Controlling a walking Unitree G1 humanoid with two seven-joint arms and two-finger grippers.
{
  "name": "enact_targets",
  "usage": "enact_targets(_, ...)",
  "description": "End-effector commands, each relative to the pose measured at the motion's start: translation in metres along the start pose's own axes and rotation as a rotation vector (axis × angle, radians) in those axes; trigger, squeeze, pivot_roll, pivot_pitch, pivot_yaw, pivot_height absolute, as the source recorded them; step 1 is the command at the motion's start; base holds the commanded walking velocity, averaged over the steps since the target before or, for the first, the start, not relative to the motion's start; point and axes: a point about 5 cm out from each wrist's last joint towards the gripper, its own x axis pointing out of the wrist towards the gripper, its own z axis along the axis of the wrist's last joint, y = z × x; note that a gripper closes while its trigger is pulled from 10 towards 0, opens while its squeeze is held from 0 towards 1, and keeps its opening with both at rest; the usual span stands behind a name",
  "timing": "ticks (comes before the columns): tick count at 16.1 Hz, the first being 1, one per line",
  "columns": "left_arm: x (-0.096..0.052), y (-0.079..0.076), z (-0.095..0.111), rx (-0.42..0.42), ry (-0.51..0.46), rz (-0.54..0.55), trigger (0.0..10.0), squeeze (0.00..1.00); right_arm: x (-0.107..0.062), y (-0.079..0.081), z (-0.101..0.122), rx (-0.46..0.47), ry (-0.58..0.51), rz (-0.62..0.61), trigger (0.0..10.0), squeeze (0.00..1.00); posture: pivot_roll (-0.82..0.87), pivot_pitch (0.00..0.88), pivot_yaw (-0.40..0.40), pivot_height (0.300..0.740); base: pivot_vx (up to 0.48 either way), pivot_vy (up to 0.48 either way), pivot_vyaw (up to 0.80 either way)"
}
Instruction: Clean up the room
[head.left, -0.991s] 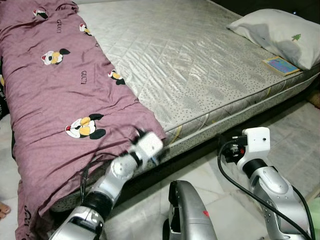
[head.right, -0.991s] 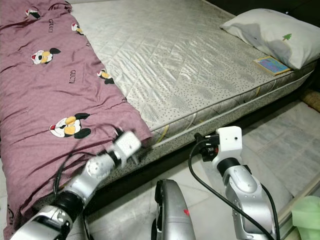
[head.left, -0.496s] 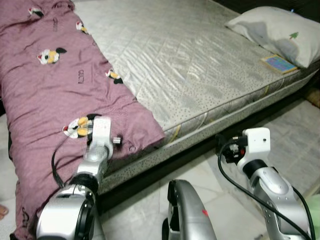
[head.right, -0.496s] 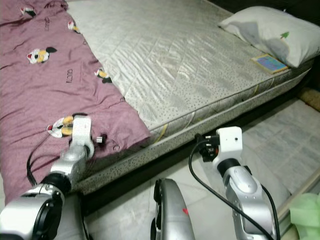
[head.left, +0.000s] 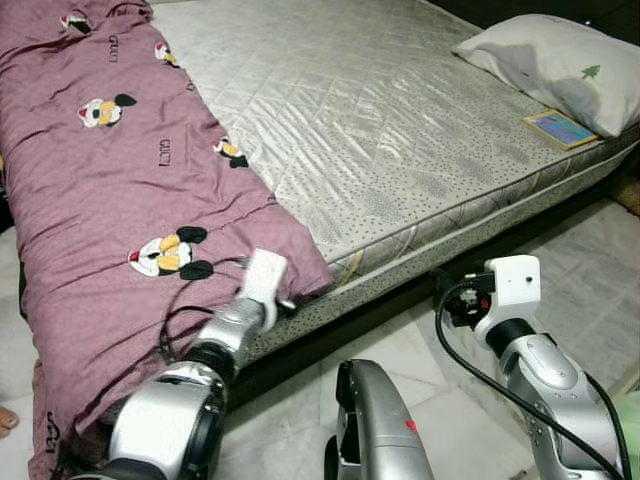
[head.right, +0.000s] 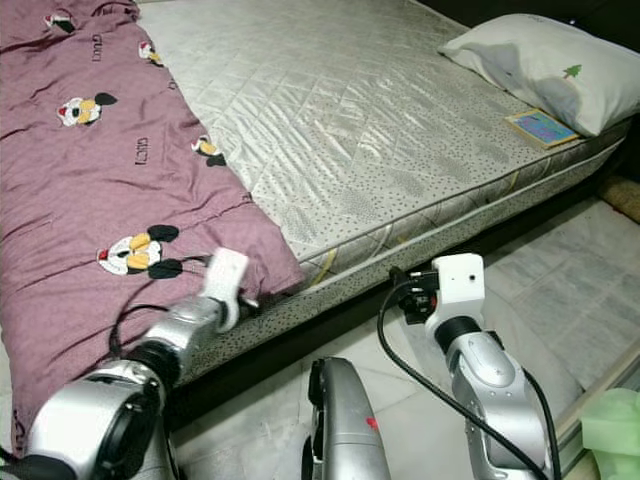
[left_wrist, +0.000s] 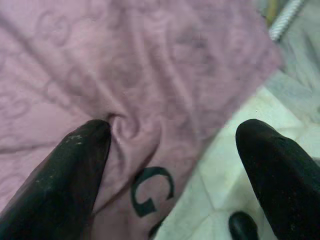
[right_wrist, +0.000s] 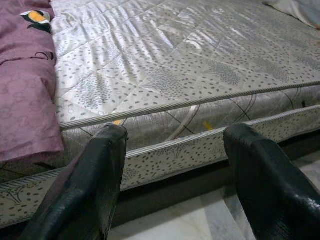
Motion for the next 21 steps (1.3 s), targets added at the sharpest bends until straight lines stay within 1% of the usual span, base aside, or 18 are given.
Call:
enact_targets(1, 0.001, -0.012, -0.008, 0.04, 0.03, -0.064, 10.0, 0.0, 0.002, 0.0, 0.002, -0.003, -0.006, 0.001, 10.0, 0.0, -0.26, 0.075, -0.088, 0.532, 0.0, 0.0, 0.0)
enact_targets(3, 0.001, -0.013, -0.008, 0.061, 0.015, -0.062, 10.0, 0.0, 0.003, 0.001, 0.002, 0.001, -0.01, 0.0, 10.0, 0.0, -0.26, 0.07, -0.088, 0.532, 0.0, 0.0, 0.0)
enact_targets(4, 0.0, -0.007, 0.002, 0.083, -0.05, -0.034, 10.0, 0.0, 0.005, 0.002, 0.003, 0.004, -0.018, -0.002, 10.0, 0.0, -0.25, 0.062, -0.083, 0.532, 0.0, 0.0, 0.0)
enact_targets(5, -0.003, 0.006, 0.027, 0.096, -0.208, 0.03, 10.0, 0.0, 0.008, 0.003, 0.004, 0.012, -0.032, -0.005, 10.0, 0.0, -0.23, 0.053, -0.078, 0.532, 0.0, 0.0, 0.0)
enact_targets(6, -0.005, 0.011, 0.034, 0.098, -0.254, 0.051, 10.0, 0.0, 0.01, 0.004, 0.004, 0.015, -0.036, -0.007, 10.0, 0.0, -0.22, 0.051, -0.078, 0.532, 0.0, 0.0, 0.0)
enact_targets(7, -0.012, 0.022, 0.047, 0.083, -0.363, 0.083, 10.0, 0.0, 0.014, 0.007, 0.005, 0.025, -0.05, -0.003, 10.0, 0.0, -0.2, 0.043, -0.073, 0.532, 0.0, 0.0, 0.0)
enact_targets(8, -0.019, 0.032, 0.053, 0.09, -0.44, 0.116, 10.0, 0.0, 0.017, 0.009, 0.007, 0.035, -0.059, -0.001, 10.0, 0.0, -0.18, 0.034, -0.07, 0.532, 0.0, 0.0, 0.0)
enact_targets(9, -0.025, 0.039, 0.057, 0.085, -0.496, 0.144, 10.0, 0.0, 0.019, 0.011, 0.007, 0.043, -0.066, 0.0, 10.0, 0.0, -0.18, 0.033, -0.07, 0.532, 0.0, 0.0, 0.0)
enact_targets(10, -0.039, 0.053, 0.059, 0.066, -0.587, 0.204, 10.0, 0.0, 0.023, 0.013, 0.008, 0.052, -0.075, 0.004, 10.0, 0.0, -0.16, 0.02, -0.07, 0.532, 0.0, 0.0, 0.0)
enact_targets(11, -0.049, 0.061, 0.059, 0.055, -0.639, 0.244, 10.0, 0.0, 0.026, 0.016, 0.007, 0.057, -0.08, 0.006, 10.0, 0.0, -0.14, 0.007, -0.067, 0.532, 0.0, 0.0, 0.0)
enact_targets(12, -0.062, 0.071, 0.054, 0.01, -0.677, 0.295, 10.0, 0.0, 0.029, 0.018, 0.007, 0.067, -0.088, 0.008, 10.0, 0.0, -0.13, 0.0, -0.06, 0.532, 0.0, 0.0, 0.0)
enact_targets(13, -0.076, 0.079, 0.046, -0.069, -0.693, 0.351, 10.0, 0.0, 0.031, 0.019, 0.007, 0.08, -0.097, 0.005, 10.0, 0.0, -0.12, 0.0, -0.057, 0.532, 0.0, 0.0, 0.0)
enact_targets(14, -0.097, 0.088, 0.032, -0.088, -0.718, 0.438, 10.0, 0.0, 0.035, 0.02, 0.008, 0.109, -0.11, -0.001, 10.0, 0.0, -0.09, 0.0, -0.05, 0.532, 0.0, 0.0, 0.0)
enact_targets(15, -0.109, 0.092, 0.025, -0.09, -0.73, 0.485, 10.0, 0.0, 0.039, 0.022, 0.008, 0.128, -0.113, -0.001, 10.0, 0.0, -0.07, 0.0, -0.047, 0.532, 0.0, 0.0, 0.0)
enact_targets(16, -0.114, 0.093, 0.022, -0.094, -0.732, 0.508, 10.0, 0.0, 0.041, 0.023, 0.008, 0.135, -0.114, 0.0, 10.0, 0.0, -0.07, 0.0, -0.047, 0.532, 0.0, 0.0, 0.0)
enact_targets(17, -0.136, 0.094, 0.005, -0.128, -0.721, 0.597, 10.0, 0.0, 0.048, 0.032, 0.009, 0.158, -0.127, 0.021, 10.0, 0.0, -0.04, 0.0, -0.047, 0.532, 0.0, 0.0, 0.0)
enact_targets(19, -0.145, 0.094, -0.007, -0.164, -0.681, 0.632, 10.0, 0.0, 0.053, 0.037, 0.009, 0.159, -0.131, 0.027, 10.0, 0.0, -0.02, 0.0, -0.046, 0.532, 0.0, 0.0, 0.0)
enact_targets(21, -0.15, 0.089, -0.017, -0.182, -0.643, 0.646, 10.0, 0.0, 0.059, 0.041, 0.011, 0.171, -0.161, 0.061, 10.0, 0.0, -0.01, 0.0, -0.043, 0.532, 0.0, 0.0, 0.0)
